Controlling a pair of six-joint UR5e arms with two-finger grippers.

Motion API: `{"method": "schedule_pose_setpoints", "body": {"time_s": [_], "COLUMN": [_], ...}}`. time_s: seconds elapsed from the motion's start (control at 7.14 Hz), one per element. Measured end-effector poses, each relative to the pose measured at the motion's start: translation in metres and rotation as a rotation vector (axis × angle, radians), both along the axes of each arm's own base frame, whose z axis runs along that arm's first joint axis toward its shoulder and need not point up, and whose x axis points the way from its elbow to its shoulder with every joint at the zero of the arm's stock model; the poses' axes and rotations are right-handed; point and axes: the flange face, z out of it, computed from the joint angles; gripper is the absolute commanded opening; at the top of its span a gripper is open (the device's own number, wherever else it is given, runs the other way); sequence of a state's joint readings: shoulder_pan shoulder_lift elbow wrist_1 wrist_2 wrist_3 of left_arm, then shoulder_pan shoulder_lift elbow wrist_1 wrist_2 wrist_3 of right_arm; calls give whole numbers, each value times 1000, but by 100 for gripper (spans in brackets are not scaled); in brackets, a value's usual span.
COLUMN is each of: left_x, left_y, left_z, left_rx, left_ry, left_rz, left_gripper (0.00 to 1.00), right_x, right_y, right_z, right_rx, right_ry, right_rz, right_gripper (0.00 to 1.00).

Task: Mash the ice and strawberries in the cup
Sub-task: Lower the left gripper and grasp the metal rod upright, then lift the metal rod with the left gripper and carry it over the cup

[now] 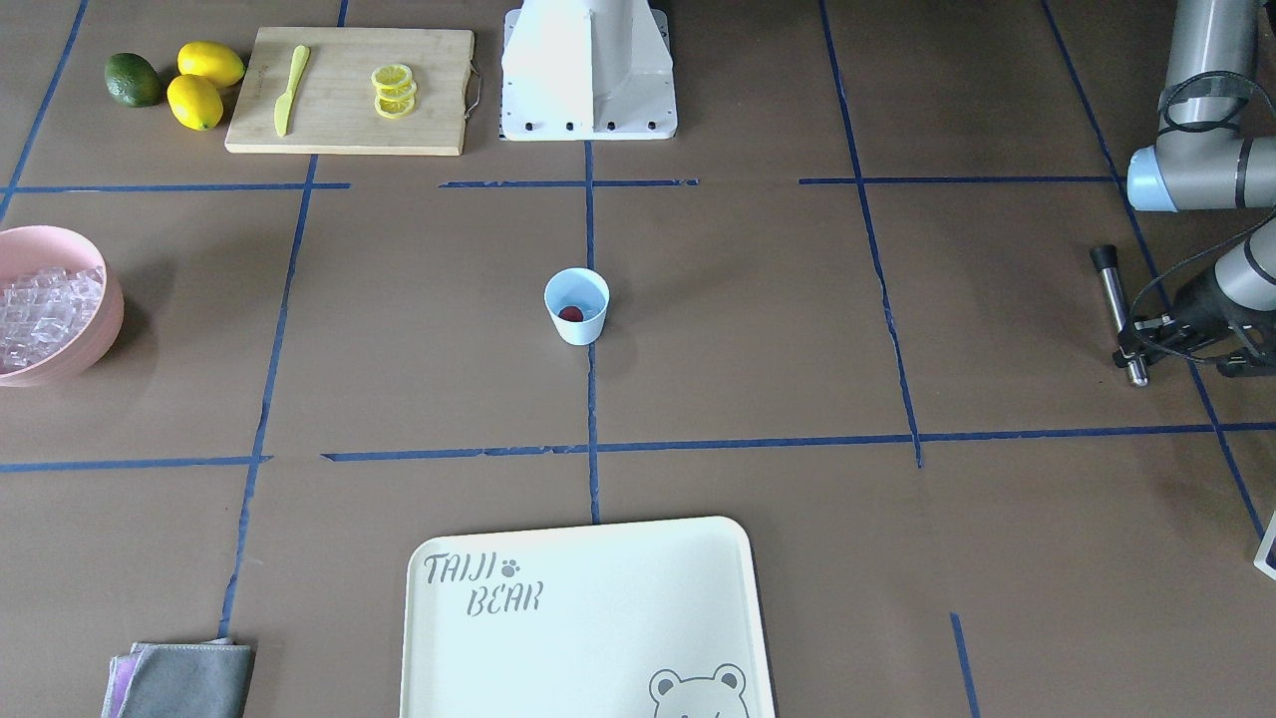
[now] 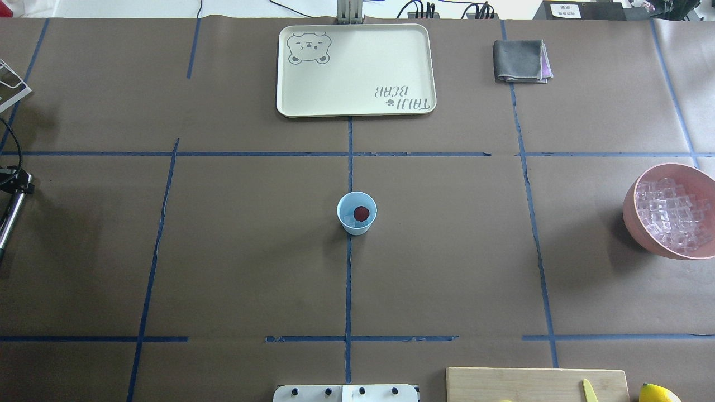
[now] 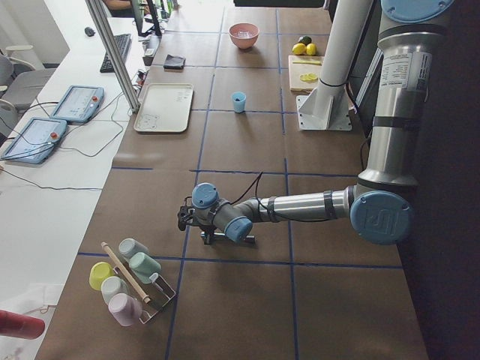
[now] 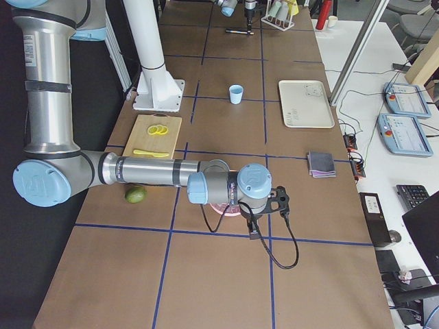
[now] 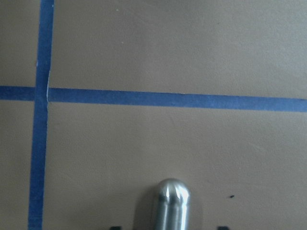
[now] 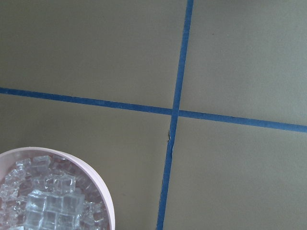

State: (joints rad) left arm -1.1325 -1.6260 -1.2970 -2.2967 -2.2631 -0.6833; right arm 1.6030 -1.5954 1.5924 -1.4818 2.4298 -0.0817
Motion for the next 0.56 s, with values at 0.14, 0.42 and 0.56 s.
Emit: {"method": "schedule_pose_setpoints", "body": {"time_s": [0.14, 0.42, 0.56], "left_x": [0, 2, 5], "left_y": [-2, -10, -15], "left_z": [-13, -81, -126], "left_rx": [15, 45, 71], "left_ry": [10, 31, 38], "left_rz": [-1, -3, -4], "left_gripper": [0, 0, 0], "right_x": [0, 0, 0], "right_y": [0, 0, -1], "right_z": [0, -1, -3], "right_rx": [0, 2, 7], "right_ry": [0, 0, 1], "right_rz": [0, 0, -1], "right_gripper": [100, 100, 100]}}
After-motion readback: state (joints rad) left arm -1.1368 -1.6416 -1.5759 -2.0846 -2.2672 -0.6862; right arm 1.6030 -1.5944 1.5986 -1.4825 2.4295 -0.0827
